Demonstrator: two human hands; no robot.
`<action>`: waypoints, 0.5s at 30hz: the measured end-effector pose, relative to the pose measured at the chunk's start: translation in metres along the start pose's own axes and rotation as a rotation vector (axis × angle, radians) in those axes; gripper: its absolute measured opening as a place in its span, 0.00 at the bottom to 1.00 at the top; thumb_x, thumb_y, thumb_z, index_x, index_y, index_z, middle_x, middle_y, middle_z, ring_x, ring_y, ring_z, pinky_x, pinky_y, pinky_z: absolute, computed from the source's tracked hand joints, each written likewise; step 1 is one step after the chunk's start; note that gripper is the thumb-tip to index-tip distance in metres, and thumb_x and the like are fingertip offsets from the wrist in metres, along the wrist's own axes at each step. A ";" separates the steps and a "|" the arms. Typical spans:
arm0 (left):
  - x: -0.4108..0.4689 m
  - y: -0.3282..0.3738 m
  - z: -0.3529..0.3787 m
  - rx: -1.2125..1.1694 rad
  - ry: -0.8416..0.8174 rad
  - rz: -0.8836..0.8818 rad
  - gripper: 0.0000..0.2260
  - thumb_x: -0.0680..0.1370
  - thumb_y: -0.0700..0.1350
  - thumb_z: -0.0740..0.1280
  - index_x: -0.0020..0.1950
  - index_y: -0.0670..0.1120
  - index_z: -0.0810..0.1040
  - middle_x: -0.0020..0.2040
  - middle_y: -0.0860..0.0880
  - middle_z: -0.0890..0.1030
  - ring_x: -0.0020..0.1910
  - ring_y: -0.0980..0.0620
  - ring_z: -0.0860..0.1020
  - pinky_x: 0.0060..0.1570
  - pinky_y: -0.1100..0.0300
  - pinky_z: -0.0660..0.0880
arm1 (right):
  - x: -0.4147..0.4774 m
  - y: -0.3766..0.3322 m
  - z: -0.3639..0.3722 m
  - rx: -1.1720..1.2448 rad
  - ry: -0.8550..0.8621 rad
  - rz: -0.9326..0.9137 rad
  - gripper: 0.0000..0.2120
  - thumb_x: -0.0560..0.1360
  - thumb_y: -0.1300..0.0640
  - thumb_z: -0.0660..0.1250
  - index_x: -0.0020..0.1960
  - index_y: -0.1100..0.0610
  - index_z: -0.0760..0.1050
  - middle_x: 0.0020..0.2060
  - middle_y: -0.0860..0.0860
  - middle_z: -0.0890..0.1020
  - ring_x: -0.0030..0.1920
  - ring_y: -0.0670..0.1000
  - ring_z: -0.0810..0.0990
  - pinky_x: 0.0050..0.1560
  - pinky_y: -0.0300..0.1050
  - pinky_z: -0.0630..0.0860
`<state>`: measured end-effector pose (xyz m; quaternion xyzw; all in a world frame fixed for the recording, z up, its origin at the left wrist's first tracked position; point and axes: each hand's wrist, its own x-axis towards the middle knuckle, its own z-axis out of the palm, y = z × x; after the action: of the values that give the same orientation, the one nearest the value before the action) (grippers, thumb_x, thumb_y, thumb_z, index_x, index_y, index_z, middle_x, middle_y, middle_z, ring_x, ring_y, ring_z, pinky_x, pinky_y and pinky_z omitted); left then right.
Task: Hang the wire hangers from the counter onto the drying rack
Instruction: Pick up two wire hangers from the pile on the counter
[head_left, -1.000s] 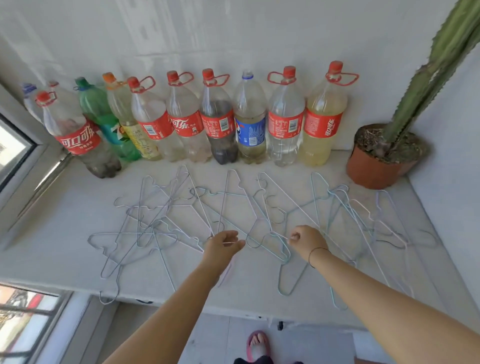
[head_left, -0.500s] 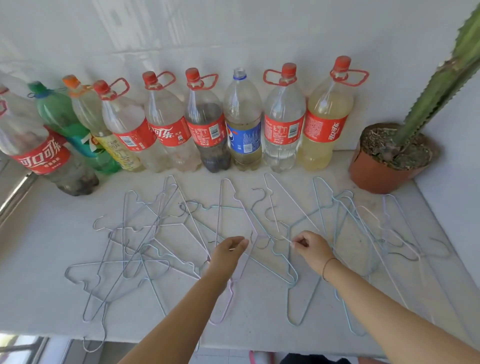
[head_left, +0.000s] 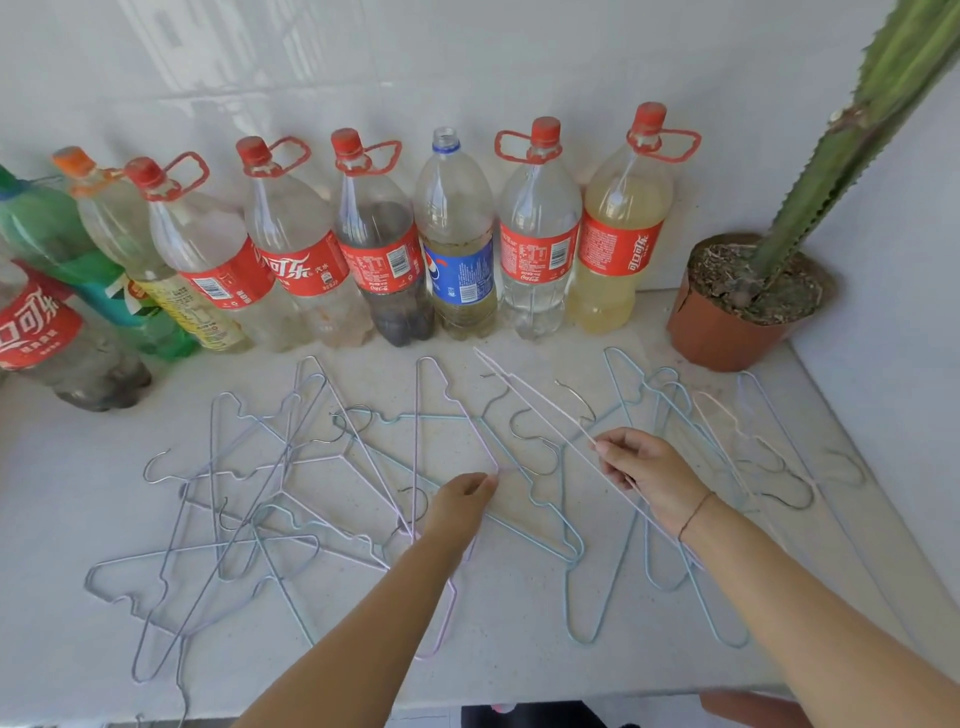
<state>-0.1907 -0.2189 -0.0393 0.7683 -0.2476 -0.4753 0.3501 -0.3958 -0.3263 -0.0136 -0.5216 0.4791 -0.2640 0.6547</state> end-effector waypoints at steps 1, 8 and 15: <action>0.001 0.001 0.000 -0.004 -0.004 -0.014 0.14 0.78 0.50 0.64 0.58 0.44 0.79 0.53 0.48 0.80 0.51 0.51 0.75 0.51 0.59 0.68 | 0.000 0.001 -0.001 0.004 -0.009 -0.002 0.04 0.76 0.64 0.64 0.44 0.61 0.78 0.28 0.50 0.76 0.26 0.44 0.69 0.28 0.34 0.66; 0.002 0.013 0.000 -0.201 -0.083 -0.158 0.19 0.76 0.49 0.68 0.62 0.39 0.76 0.63 0.40 0.76 0.63 0.42 0.73 0.65 0.51 0.67 | 0.003 -0.004 0.001 0.022 -0.005 -0.007 0.04 0.75 0.65 0.64 0.44 0.60 0.77 0.27 0.50 0.76 0.27 0.45 0.70 0.28 0.33 0.67; -0.007 0.017 -0.001 -0.423 -0.079 -0.157 0.12 0.74 0.47 0.70 0.54 0.43 0.80 0.44 0.46 0.78 0.40 0.52 0.74 0.42 0.61 0.72 | 0.008 -0.013 0.003 0.111 -0.016 -0.046 0.06 0.75 0.68 0.62 0.42 0.60 0.75 0.24 0.47 0.76 0.25 0.43 0.70 0.29 0.35 0.64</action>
<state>-0.1935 -0.2248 -0.0217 0.6754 -0.0952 -0.5722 0.4553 -0.3877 -0.3358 -0.0037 -0.4973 0.4465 -0.3010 0.6803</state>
